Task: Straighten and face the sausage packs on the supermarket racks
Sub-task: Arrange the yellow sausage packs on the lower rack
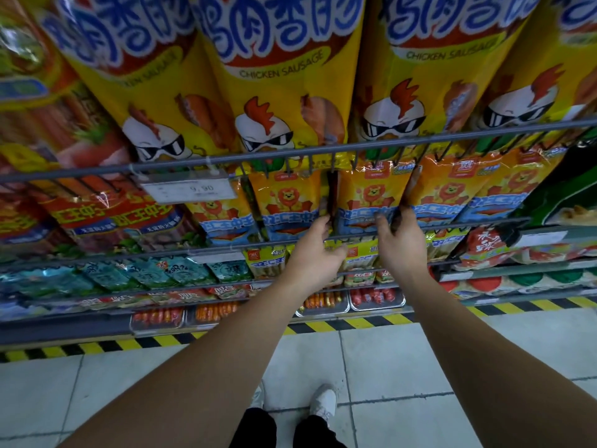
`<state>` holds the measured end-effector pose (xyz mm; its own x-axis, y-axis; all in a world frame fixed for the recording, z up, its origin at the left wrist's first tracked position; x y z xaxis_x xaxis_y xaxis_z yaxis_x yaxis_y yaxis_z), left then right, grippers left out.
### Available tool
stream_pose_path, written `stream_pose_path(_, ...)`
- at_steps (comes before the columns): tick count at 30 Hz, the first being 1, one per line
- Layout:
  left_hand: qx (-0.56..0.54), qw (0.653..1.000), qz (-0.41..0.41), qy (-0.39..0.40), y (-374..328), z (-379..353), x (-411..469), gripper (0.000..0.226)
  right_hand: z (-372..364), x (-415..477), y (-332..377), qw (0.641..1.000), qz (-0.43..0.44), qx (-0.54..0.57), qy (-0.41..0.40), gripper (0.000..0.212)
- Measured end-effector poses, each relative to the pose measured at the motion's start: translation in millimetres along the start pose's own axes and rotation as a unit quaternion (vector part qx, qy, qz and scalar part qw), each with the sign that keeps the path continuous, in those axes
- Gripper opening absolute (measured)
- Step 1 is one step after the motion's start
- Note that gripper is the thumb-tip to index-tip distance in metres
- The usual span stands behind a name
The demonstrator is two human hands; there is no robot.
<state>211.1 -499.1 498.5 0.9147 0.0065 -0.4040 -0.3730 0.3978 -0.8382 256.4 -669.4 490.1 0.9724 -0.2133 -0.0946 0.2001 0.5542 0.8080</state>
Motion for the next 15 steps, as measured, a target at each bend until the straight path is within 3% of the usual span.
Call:
stream_pose_path(10,0.048,0.995,0.002,-0.082,43.0,92.8,-49.8,0.06,7.5,-30.9,0.8,0.991,0.003,0.022,-0.13,0.046)
stream_pose_path(15,0.055,0.992,0.02,-0.116,68.4,143.9,-75.3,0.058,-12.6,-58.3,17.4,0.992,0.009,0.035,-0.117,0.042)
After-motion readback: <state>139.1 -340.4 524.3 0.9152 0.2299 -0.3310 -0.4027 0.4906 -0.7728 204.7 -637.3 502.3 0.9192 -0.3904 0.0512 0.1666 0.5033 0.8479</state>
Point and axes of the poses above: each hand's wrist, its own x-axis towards the middle knuckle, its own z-axis out of the back of the hand, y = z × x, the point moved 8 cm from there along x, towards the middle knuckle, and after that the axes turned 1 degree about -z, right-handed, at the moved point
